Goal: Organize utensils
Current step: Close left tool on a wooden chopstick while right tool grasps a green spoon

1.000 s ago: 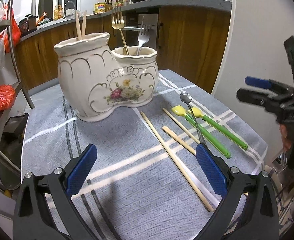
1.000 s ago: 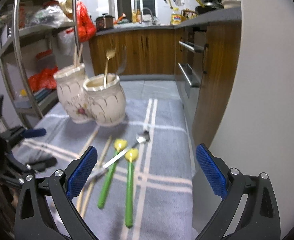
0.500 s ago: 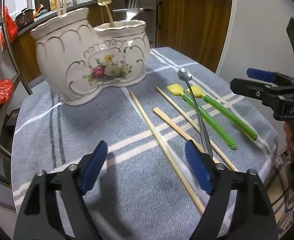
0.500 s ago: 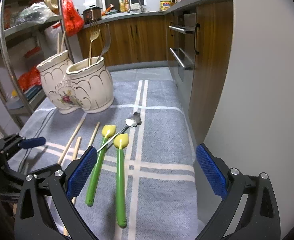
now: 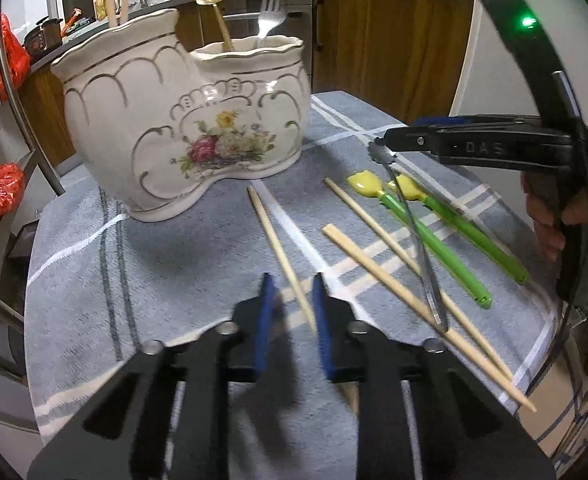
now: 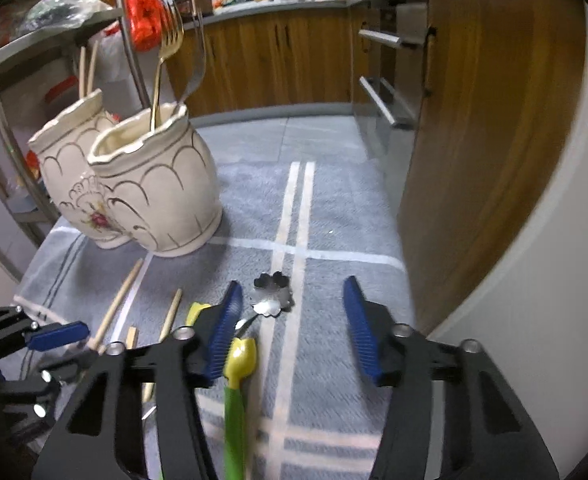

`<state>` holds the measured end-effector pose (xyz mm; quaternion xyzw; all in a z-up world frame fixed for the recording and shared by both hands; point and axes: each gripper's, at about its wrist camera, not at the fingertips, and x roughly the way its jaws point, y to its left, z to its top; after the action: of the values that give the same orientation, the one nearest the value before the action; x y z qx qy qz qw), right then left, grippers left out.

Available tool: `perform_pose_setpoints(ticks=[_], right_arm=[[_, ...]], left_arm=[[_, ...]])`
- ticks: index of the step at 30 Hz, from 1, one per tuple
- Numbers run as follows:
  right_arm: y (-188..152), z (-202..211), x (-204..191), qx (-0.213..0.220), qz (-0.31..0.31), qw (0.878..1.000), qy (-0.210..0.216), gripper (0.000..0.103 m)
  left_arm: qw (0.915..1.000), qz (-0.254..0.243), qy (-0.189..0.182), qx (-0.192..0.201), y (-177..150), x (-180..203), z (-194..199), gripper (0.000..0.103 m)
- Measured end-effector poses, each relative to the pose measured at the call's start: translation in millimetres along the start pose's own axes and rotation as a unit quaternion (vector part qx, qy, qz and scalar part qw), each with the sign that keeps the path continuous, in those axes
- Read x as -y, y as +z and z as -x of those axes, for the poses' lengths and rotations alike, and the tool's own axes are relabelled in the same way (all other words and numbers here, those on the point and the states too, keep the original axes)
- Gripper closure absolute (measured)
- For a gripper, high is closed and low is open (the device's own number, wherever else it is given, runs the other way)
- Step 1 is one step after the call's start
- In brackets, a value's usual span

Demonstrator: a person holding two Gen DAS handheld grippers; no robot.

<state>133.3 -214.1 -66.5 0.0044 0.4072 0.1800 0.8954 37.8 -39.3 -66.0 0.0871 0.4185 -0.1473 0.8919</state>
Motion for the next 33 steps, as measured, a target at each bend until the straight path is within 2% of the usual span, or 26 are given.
perform_pose_setpoints(ticks=[3,11,13,16,19,24,33], right_arm=[[1.7,-7.3,-0.1,-0.011,-0.003,1.0,0.015,0.069],[8.0,-17.2,-0.1,-0.029,-0.006,0.999,0.021,0.079],[7.3,-17.7,-2.8,-0.03,-0.001,0.999,0.018,0.089],[7.1,-16.6,-5.1,-0.027,0.005,1.0,0.016,0.093],[6.4,-8.0,-5.6,-0.012,0.003,1.0,0.019,0.098],[7.2,16.3,-9.3,0.026,0.011,0.999,0.018,0.1],[8.2,67.6,-20.0,0.104,0.024,0.994,0.001,0.101]], left_arm=[[1.0,-0.001,0.001,-0.004,-1.5,-9.3,1.8,0.095],[1.0,0.003,0.0,-0.008,2.8,-13.8,0.8,0.095],[1.0,0.0,0.002,-0.007,3.0,-13.7,-1.8,0.095],[1.0,-0.005,0.006,-0.004,5.0,-10.5,-2.9,0.096],[1.0,0.001,-0.005,-0.001,4.8,-13.6,-2.4,0.098],[0.9996,0.011,-0.023,0.016,-0.1,-22.4,4.6,0.098],[0.9961,0.015,-0.044,0.075,-7.9,-31.7,31.5,0.098]])
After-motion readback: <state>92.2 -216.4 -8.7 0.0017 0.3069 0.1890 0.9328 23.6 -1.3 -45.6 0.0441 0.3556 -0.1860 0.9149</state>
